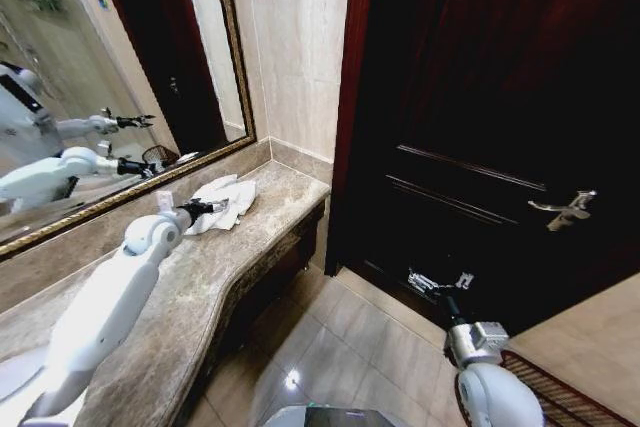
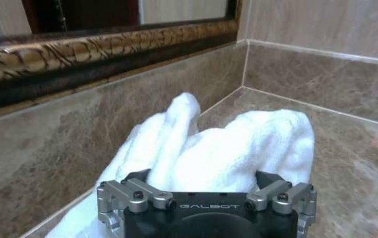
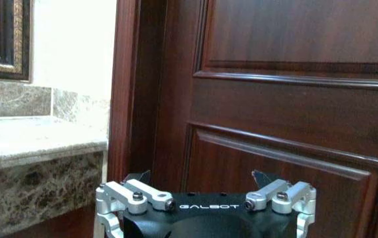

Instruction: Discard the used towel into the hamper.

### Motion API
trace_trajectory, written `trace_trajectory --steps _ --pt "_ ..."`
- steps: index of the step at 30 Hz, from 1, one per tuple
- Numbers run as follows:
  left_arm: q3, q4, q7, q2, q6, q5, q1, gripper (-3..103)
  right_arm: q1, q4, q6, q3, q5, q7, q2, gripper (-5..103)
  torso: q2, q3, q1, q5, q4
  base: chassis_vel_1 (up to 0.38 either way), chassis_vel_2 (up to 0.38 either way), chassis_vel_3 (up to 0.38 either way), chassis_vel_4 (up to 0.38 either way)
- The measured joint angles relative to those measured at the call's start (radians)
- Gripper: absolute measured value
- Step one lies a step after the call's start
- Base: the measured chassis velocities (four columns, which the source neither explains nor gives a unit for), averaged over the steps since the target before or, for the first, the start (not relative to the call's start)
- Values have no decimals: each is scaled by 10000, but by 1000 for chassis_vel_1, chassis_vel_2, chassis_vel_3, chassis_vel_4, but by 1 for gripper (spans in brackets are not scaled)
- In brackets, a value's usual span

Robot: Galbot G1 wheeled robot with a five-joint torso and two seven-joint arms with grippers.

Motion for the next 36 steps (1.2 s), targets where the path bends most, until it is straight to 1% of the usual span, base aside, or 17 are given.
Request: trace_trajectory --steps 4,7,12,17,21,22,25,26,27,28,30,31,33,34,36 --pt "142 350 -67 -101 39 59 -253 100 -180 19 109 140 29 26 -41 100 0 0 -1 2 -3 0 0 0 0" --pt "172 532 -50 -109 51 206 -274 100 -293 79 242 201 110 97 -42 100 0 0 -2 2 1 0 0 0 0" --pt "219 691 -43 -145 30 377 -250 100 -316 31 413 220 212 147 -26 100 0 -1 -2 2 -1 0 0 0 0" --pt "219 674 -83 -136 -22 376 -108 100 -93 128 319 207 324 270 -85 100 1 -1 -2 2 0 0 0 0 0" --pt "184 587 20 -28 -62 213 39 100 9 269 173 139 331 303 -96 100 0 -1 -1 1 3 0 0 0 0" --pt "160 567 83 8 -79 168 79 103 24 294 157 110 331 310 -95 100 0 -1 -1 0 3 0 0 0 0" --pt "129 576 134 49 -240 133 179 92 27 281 158 91 325 311 -97 100 1 -1 -2 2 4 0 0 0 0" --pt "129 576 134 49 -240 133 179 92 27 281 158 91 325 311 -97 100 1 -1 -2 2 4 0 0 0 0" --pt "128 606 140 54 -332 136 207 86 17 260 172 110 326 311 -104 100 1 -1 -2 3 4 0 0 0 0" --pt "129 641 151 54 -402 143 221 86 4 240 196 140 334 311 -108 100 1 -1 -2 3 5 0 0 0 0" --pt "130 708 154 22 -461 152 219 76 -42 192 259 211 399 311 -118 100 1 -2 -2 5 4 0 0 0 0" --pt "130 708 154 22 -461 152 219 76 -42 192 259 211 399 311 -118 100 1 -2 -2 5 4 0 0 0 0" --pt "157 727 151 -25 -476 161 215 65 -72 142 303 247 426 311 -146 100 1 -2 -2 4 2 0 0 0 0" --pt "157 727 151 -25 -476 161 215 65 -72 142 303 247 426 311 -146 100 1 -2 -2 4 2 0 0 0 0" --pt "181 720 142 -72 -492 171 210 54 -60 140 309 253 430 312 -149 100 1 -2 -2 5 2 0 0 0 0"
